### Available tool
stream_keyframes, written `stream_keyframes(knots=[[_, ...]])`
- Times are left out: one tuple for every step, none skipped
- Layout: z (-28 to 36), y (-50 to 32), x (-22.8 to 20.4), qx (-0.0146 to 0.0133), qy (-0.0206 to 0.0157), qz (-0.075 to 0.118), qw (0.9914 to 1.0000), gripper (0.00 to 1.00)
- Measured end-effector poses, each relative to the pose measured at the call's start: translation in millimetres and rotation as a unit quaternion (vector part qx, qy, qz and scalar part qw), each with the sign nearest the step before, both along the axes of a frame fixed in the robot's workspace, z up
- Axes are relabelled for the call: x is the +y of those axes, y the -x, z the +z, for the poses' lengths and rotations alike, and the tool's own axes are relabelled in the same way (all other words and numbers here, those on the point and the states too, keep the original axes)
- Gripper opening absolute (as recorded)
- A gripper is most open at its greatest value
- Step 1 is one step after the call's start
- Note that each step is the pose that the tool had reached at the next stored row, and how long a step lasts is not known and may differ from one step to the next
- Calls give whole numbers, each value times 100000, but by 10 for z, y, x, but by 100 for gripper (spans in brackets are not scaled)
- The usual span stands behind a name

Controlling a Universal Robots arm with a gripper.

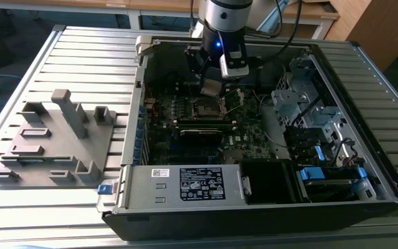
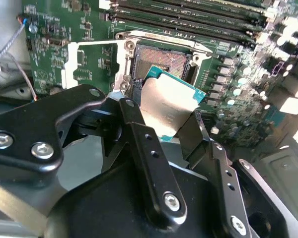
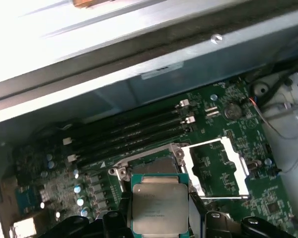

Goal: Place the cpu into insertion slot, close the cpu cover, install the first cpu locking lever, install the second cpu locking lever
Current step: 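Place the cpu into insertion slot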

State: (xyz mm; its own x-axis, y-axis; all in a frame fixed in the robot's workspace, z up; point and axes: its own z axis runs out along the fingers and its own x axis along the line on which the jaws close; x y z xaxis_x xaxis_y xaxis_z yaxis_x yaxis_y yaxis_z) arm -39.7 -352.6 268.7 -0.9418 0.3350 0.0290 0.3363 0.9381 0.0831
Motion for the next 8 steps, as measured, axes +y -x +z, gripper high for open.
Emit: stream_keyframes(knots=[[-7, 0, 0, -1, -2, -986, 99995, 54], [-13, 0, 0, -1, -3, -1879, 99982, 54], [-20, 0, 0, 2, 0, -2782, 99961, 54], [-26, 0, 0, -3, -3, -3674, 99932, 54], [-32, 0, 0, -2, -4, -4580, 99895, 54], [-34, 0, 0, 3, 7, -5362, 99856, 54], [-34, 0, 0, 12, 14, -5751, 99834, 54], [-34, 0, 0, 12, 17, -5807, 99831, 54]])
